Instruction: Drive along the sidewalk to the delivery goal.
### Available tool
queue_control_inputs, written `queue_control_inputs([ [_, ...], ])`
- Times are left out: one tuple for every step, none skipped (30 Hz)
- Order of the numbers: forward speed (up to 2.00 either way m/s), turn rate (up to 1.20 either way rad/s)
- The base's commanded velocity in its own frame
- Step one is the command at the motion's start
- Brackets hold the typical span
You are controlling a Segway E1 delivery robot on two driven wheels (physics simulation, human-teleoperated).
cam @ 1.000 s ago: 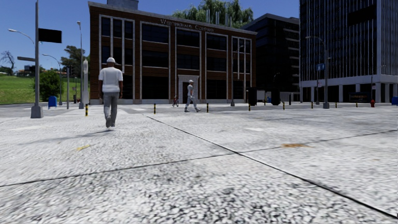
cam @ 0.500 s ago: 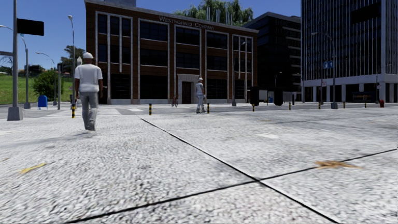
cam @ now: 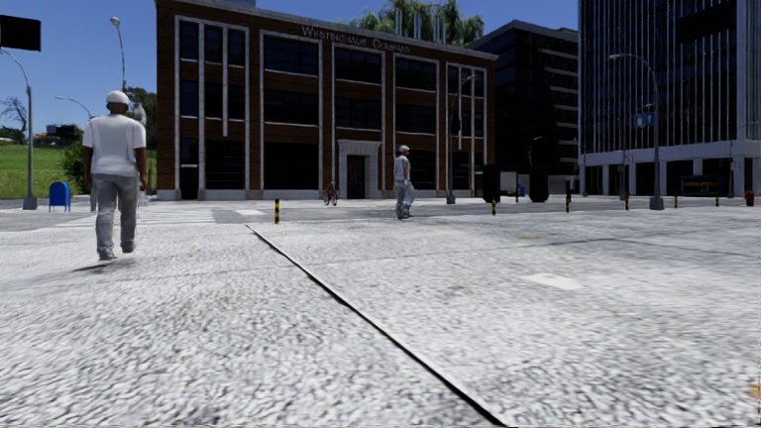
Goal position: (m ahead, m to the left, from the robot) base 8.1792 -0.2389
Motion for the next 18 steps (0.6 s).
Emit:
queue_control_inputs([
  [2.00,0.00],
  [2.00,0.00],
  [2.00,0.00],
  [2.00,0.00],
  [2.00,0.00],
  [2.00,0.00],
  [2.00,0.00],
  [2.00,0.00],
  [2.00,0.00],
  [2.00,0.00],
  [2.00,0.00],
  [2.00,0.00],
  [2.00,0.00],
  [2.00,0.00],
  [2.00,0.00],
  [2.00,0.00],
  [2.00,0.00],
  [2.00,0.00],
])
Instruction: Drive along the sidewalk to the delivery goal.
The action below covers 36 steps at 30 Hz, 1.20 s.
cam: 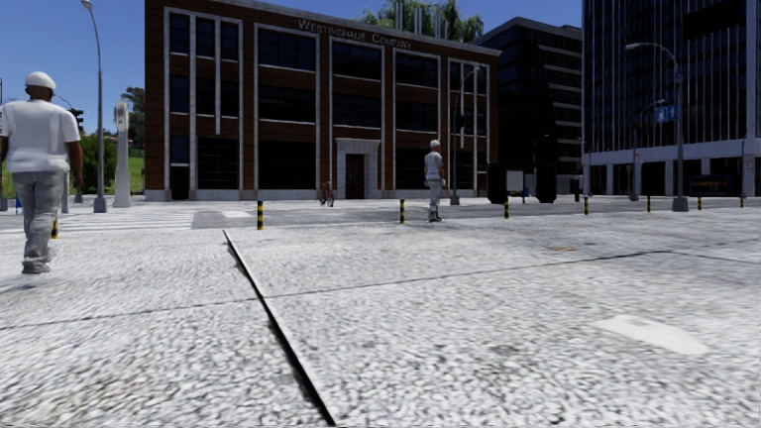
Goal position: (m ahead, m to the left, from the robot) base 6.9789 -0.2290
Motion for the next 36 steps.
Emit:
queue_control_inputs([
  [2.00,0.00],
  [2.00,0.00],
  [2.00,0.00],
  [2.00,0.00],
  [2.00,0.00],
  [2.00,0.00],
  [2.00,0.00],
  [2.00,0.00],
  [2.00,0.00],
  [2.00,0.00],
  [2.00,0.00],
  [2.00,0.00],
  [2.00,0.00],
  [2.00,0.00],
  [2.00,0.00],
  [2.00,0.00],
  [2.00,0.00],
  [2.00,0.00],
  [2.00,0.00],
  [2.00,0.00],
  [2.00,0.00],
  [2.00,0.00],
  [2.00,0.00],
  [2.00,0.00],
  [2.00,0.00],
  [2.00,0.00],
  [2.00,0.00],
  [2.00,0.00],
  [2.00,0.00],
  [2.00,0.00],
  [2.00,0.00],
  [2.00,0.00],
  [2.00,0.00],
  [2.00,0.00],
  [1.95,-0.06],
  [1.89,-0.09],
])
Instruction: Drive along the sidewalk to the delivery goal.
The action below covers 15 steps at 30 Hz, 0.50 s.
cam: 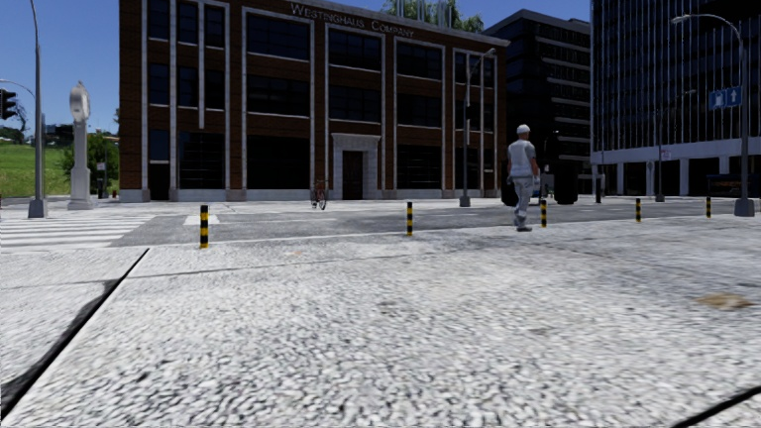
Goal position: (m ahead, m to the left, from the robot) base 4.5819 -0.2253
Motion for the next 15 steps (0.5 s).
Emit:
queue_control_inputs([
  [1.86,-0.10],
  [1.86,-0.10],
  [1.85,-0.10],
  [1.84,-0.10],
  [1.83,-0.10],
  [1.82,-0.10],
  [1.78,-0.10],
  [1.67,-0.10],
  [1.59,-0.10],
  [1.55,-0.10],
  [1.55,-0.10],
  [1.54,-0.10],
  [1.53,-0.10],
  [1.53,-0.10],
  [1.53,-0.10],
])
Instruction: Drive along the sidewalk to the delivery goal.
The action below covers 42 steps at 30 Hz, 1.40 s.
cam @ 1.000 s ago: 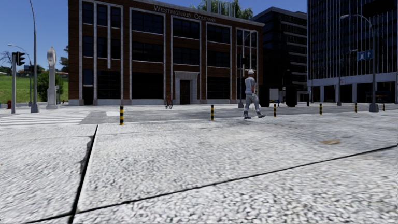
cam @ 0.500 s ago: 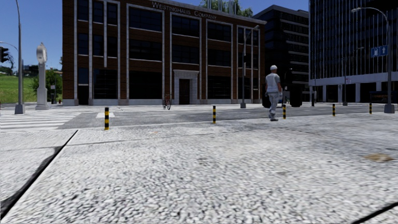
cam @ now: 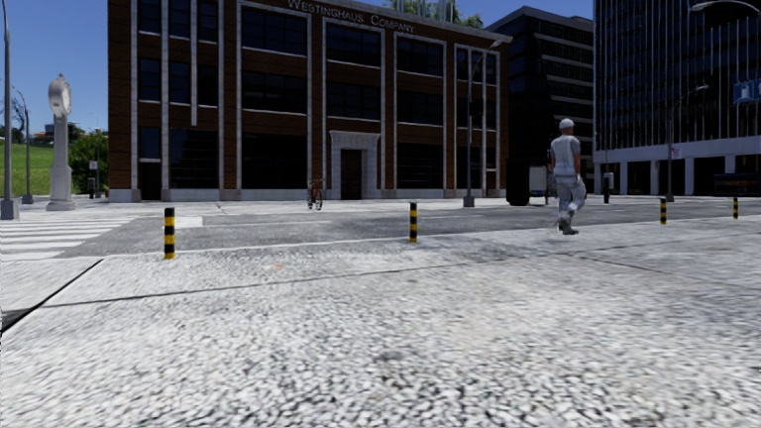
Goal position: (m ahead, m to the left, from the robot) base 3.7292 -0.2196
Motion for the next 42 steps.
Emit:
queue_control_inputs([
  [1.53,-0.10],
  [1.53,-0.10],
  [1.53,-0.10],
  [1.53,-0.10],
  [1.53,-0.10],
  [1.53,-0.10],
  [1.53,-0.10],
  [1.53,-0.12],
  [1.53,-0.16],
  [1.53,-0.19],
  [1.53,-0.20],
  [1.53,-0.21],
  [1.53,-0.21],
  [1.53,-0.21],
  [1.53,-0.21],
  [1.53,-0.21],
  [1.53,-0.22],
  [1.53,-0.22],
  [1.53,-0.23],
  [1.53,-0.23],
  [1.53,-0.23],
  [1.53,-0.23],
  [1.53,-0.23],
  [1.53,-0.13],
  [1.53,0.00],
  [1.53,0.00],
  [1.53,0.00],
  [1.53,0.00],
  [1.53,0.00],
  [1.53,0.00],
  [1.53,0.00],
  [1.53,0.00],
  [1.53,0.00],
  [1.53,0.00],
  [1.53,0.00],
  [1.53,0.01],
  [1.53,0.06],
  [1.53,0.17],
  [1.53,0.21],
  [1.53,0.21],
  [1.53,0.24],
  [1.53,0.25],
])
